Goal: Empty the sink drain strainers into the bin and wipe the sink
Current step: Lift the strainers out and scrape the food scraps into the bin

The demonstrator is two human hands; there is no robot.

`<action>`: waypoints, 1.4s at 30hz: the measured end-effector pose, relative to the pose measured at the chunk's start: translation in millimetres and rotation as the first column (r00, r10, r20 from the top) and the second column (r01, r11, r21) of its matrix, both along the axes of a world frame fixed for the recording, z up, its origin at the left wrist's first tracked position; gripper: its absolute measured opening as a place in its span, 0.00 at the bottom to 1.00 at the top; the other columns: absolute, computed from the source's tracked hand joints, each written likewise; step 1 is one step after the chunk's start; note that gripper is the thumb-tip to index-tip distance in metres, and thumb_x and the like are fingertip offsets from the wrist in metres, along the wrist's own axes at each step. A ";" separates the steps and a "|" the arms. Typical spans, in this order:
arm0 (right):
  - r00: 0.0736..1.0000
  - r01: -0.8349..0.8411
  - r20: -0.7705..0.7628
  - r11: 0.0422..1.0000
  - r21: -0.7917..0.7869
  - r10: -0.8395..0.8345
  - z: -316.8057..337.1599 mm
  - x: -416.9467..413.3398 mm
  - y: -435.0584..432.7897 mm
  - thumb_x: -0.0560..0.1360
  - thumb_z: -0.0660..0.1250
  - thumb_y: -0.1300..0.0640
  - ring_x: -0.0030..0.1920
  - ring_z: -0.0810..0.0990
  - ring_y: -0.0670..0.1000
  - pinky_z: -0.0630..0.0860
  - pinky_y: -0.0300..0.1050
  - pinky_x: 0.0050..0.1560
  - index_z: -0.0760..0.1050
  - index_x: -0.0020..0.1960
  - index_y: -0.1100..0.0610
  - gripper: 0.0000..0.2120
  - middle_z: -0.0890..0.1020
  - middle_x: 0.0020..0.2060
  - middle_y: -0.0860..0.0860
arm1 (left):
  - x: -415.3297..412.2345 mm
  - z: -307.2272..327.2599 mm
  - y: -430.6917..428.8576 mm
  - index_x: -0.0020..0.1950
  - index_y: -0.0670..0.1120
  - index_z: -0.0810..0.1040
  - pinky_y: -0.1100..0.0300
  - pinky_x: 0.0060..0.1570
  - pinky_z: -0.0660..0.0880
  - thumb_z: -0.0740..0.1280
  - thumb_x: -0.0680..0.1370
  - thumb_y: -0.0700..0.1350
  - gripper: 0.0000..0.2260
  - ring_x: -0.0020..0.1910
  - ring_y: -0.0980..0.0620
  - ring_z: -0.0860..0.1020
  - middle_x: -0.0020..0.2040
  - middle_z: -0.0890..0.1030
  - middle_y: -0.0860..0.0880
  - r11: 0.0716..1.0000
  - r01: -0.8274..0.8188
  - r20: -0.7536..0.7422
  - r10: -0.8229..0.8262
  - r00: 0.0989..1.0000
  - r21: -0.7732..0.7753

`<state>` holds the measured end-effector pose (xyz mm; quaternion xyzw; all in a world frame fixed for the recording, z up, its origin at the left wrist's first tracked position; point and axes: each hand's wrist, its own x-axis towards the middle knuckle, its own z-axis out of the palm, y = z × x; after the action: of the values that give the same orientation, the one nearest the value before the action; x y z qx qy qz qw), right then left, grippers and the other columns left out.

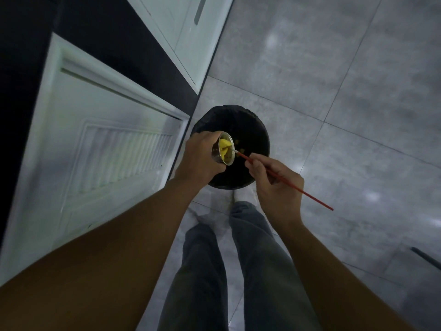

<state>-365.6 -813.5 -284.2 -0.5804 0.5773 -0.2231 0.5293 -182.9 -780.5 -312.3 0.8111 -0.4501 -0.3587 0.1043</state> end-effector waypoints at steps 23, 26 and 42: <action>0.998 0.014 -0.052 0.991 -0.130 -0.021 -0.1 3.7 7.4 0.79 0.71 0.63 0.50 0.86 0.42 0.84 0.42 0.53 0.83 0.58 0.61 0.09 0.87 0.50 0.52 | -1.1 -6.5 6.3 0.73 0.46 0.72 0.52 0.64 0.71 0.80 0.68 0.45 0.35 0.65 0.45 0.71 0.65 0.77 0.45 0.997 0.002 0.011 -0.003 1.000 0.080; 1.000 -0.020 0.003 0.996 -0.083 0.020 0.5 6.1 9.0 0.79 0.70 0.64 0.51 0.86 0.43 0.84 0.42 0.53 0.83 0.58 0.61 0.09 0.87 0.50 0.52 | 0.0 -6.2 8.3 0.73 0.46 0.71 0.54 0.64 0.69 0.80 0.68 0.44 0.35 0.66 0.45 0.71 0.66 0.76 0.45 0.996 -0.010 0.011 0.009 1.000 0.084; 0.995 -0.082 0.068 0.993 0.081 0.077 -5.8 1.1 -0.8 0.79 0.70 0.62 0.51 0.87 0.44 0.84 0.44 0.54 0.84 0.57 0.59 0.08 0.88 0.49 0.48 | 2.2 1.9 4.6 0.73 0.44 0.70 0.49 0.67 0.73 0.80 0.68 0.41 0.36 0.69 0.44 0.71 0.67 0.75 0.43 0.995 -0.061 -0.033 0.063 0.997 0.074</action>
<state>-364.5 -814.3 -290.0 -0.5726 0.5450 -0.1961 0.5802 -180.7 -775.9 -310.4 0.8214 -0.4094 -0.3859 0.0935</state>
